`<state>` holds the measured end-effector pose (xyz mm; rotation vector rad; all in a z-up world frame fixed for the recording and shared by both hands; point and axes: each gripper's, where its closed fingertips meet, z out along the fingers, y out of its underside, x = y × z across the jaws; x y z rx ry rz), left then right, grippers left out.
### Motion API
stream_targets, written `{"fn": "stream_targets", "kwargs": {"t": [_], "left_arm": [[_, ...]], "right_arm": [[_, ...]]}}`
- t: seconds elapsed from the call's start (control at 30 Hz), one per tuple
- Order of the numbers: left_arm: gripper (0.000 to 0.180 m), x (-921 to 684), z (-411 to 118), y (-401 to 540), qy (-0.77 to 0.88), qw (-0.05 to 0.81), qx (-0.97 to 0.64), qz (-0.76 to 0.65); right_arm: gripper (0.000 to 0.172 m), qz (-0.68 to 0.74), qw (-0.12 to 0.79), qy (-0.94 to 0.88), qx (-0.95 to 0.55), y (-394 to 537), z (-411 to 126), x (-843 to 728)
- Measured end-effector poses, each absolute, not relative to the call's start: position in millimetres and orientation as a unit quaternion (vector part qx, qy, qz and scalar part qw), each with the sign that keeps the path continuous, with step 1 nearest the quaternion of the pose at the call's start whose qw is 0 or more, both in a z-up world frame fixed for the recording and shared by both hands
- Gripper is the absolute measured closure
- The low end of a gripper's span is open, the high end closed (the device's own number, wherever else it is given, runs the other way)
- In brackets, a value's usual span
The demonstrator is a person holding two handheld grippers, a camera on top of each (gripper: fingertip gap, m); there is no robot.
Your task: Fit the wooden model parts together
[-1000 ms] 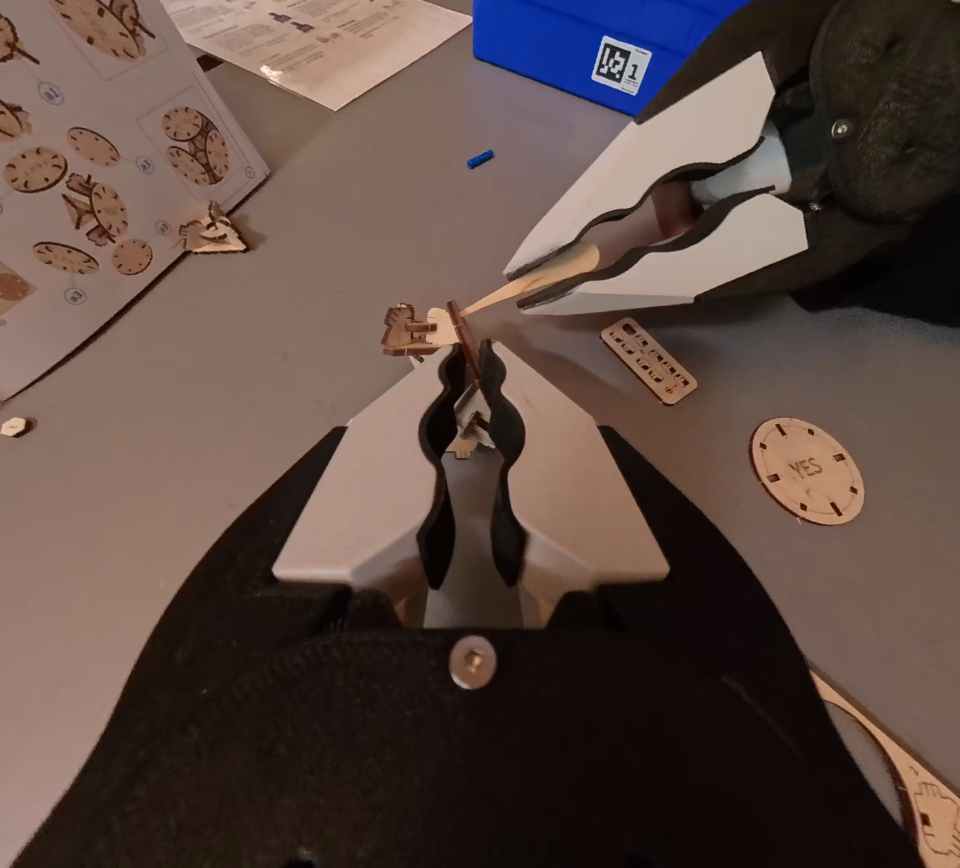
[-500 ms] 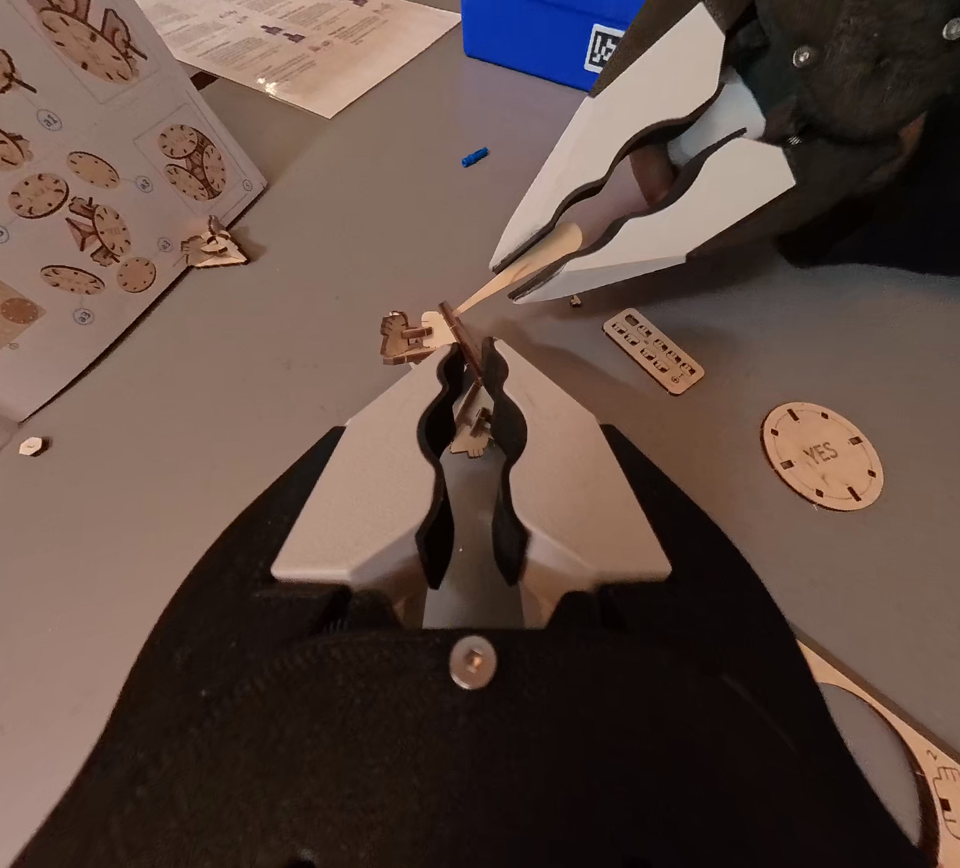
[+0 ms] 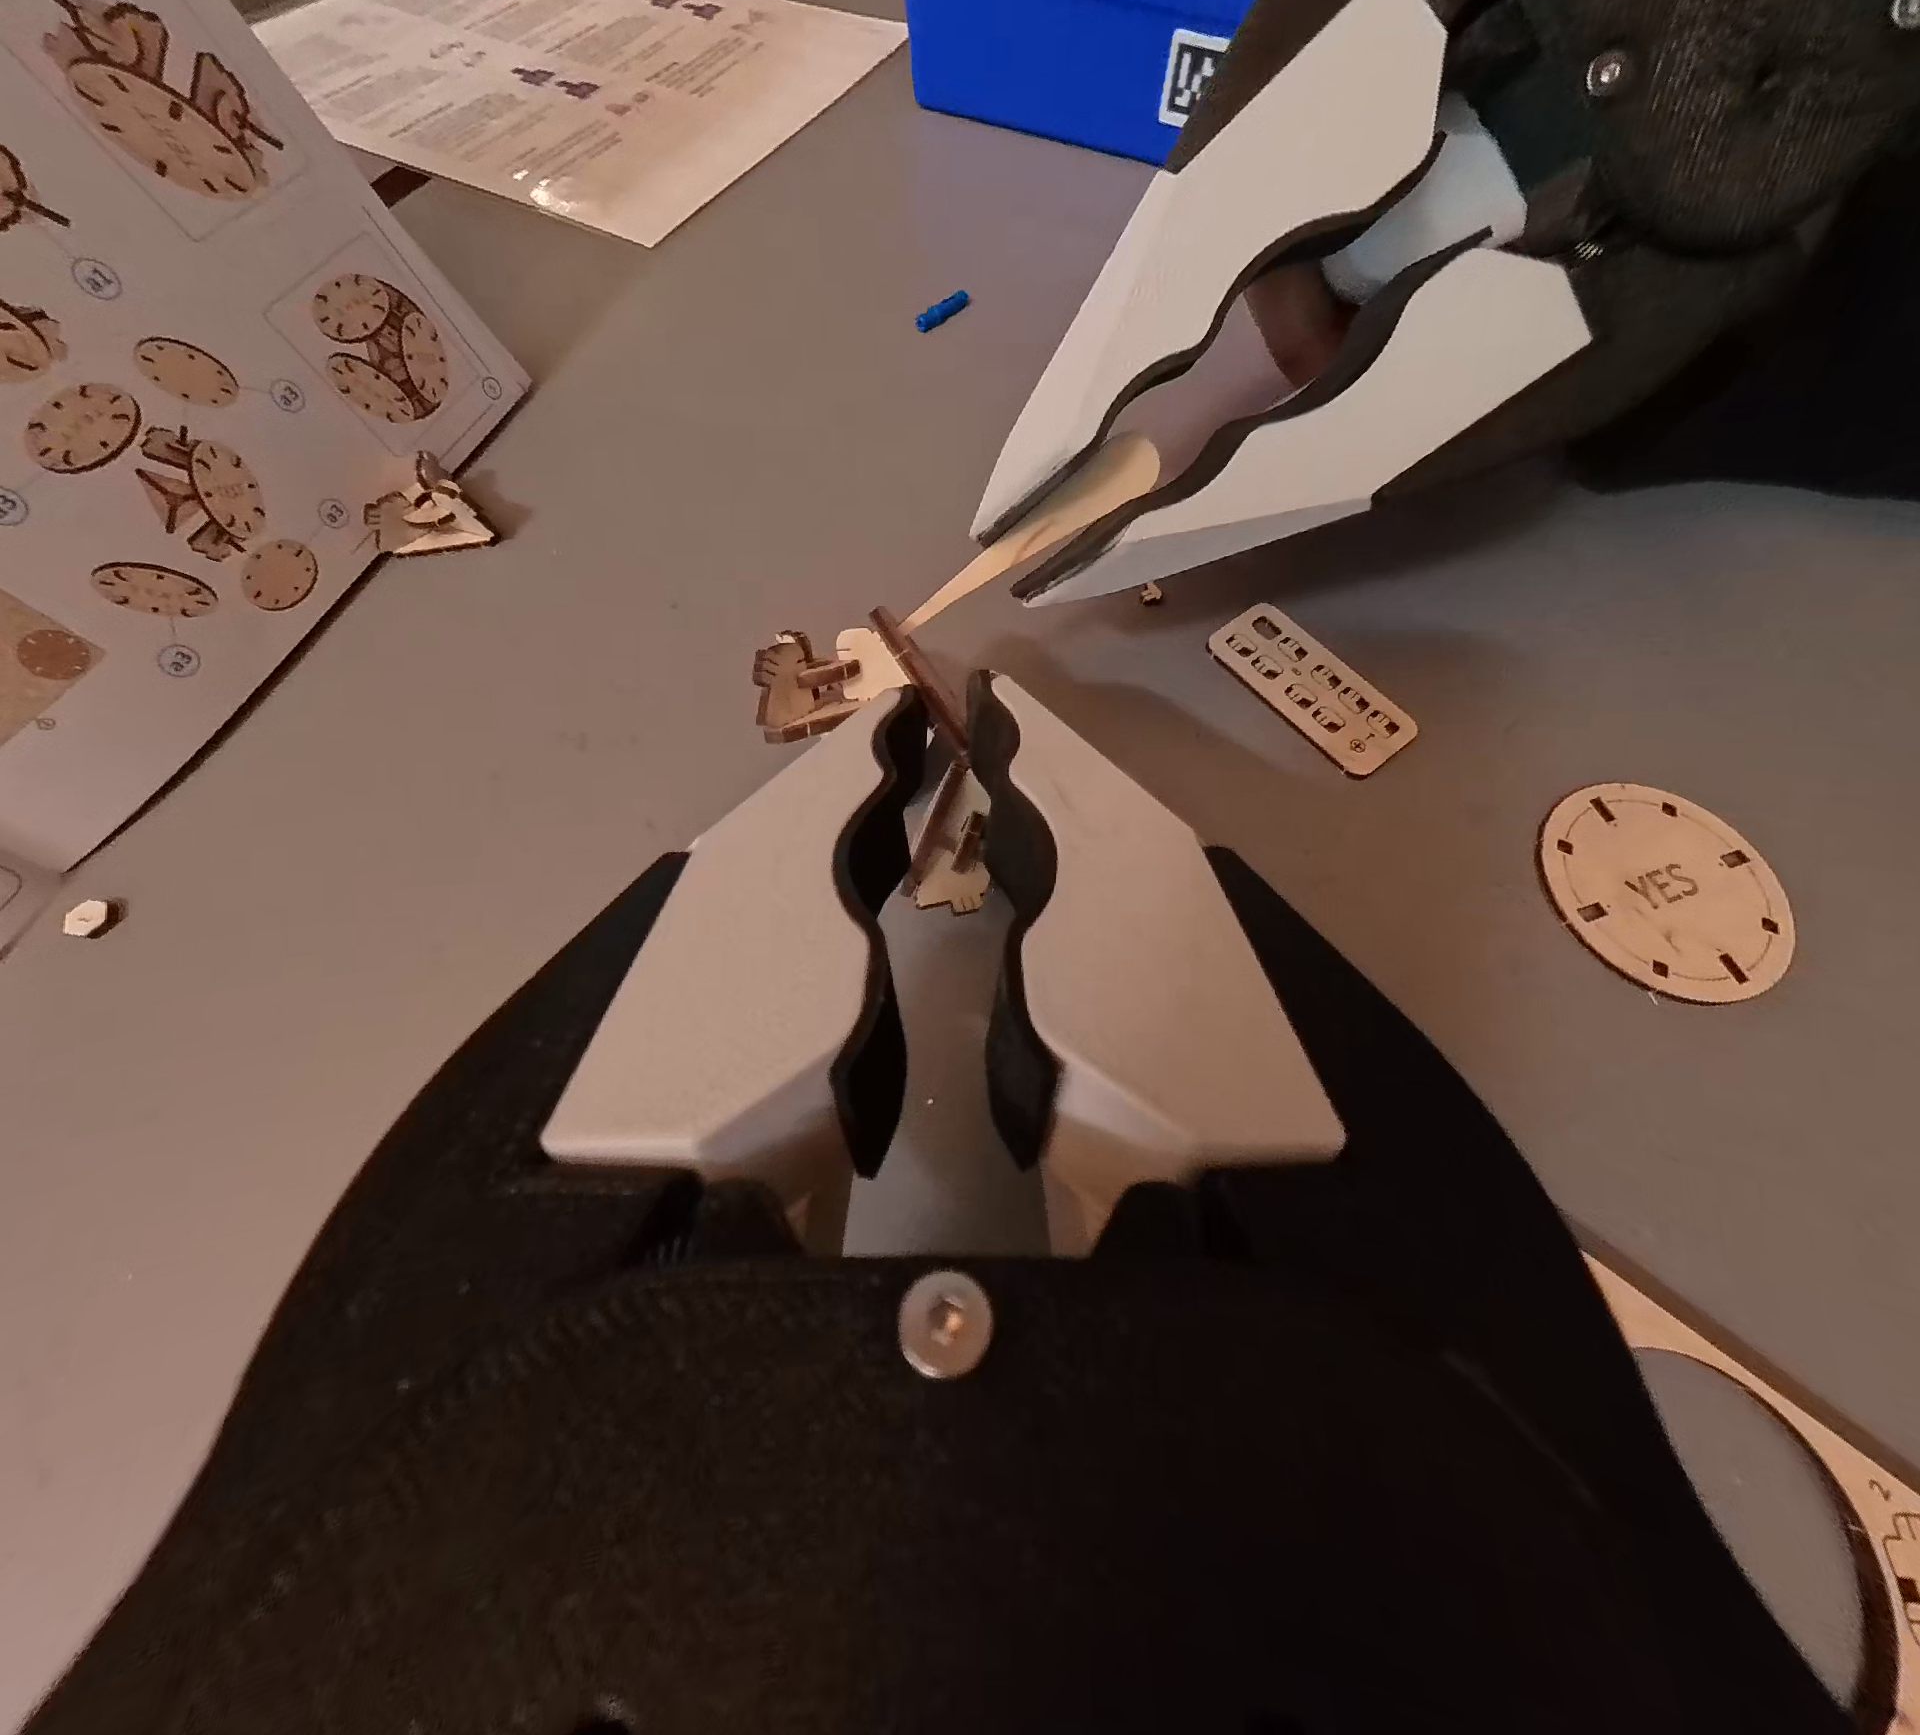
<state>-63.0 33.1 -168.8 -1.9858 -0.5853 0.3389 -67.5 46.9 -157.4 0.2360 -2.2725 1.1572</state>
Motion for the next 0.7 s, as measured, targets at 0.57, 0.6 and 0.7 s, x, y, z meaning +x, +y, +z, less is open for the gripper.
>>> {"fn": "stream_targets", "kwargs": {"t": [0.57, 0.6, 0.7], "left_arm": [[0.174, -71.8, -165.6, 32.9, -0.359, 0.532, -0.764, 0.068], [0.174, -72.2, -166.2, 32.4, -0.36, 0.53, -0.765, 0.068], [0.177, -73.4, -166.7, 31.3, -0.36, 0.525, -0.767, 0.077]], "right_arm": [[0.163, 0.421, 0.34, -0.833, 0.113, 41.6, -158.5, -65.2], [0.163, 0.421, 0.341, -0.833, 0.113, 41.4, -158.1, -64.9], [0.163, 0.411, 0.348, -0.835, 0.111, 41.6, -158.0, -64.2]]}}
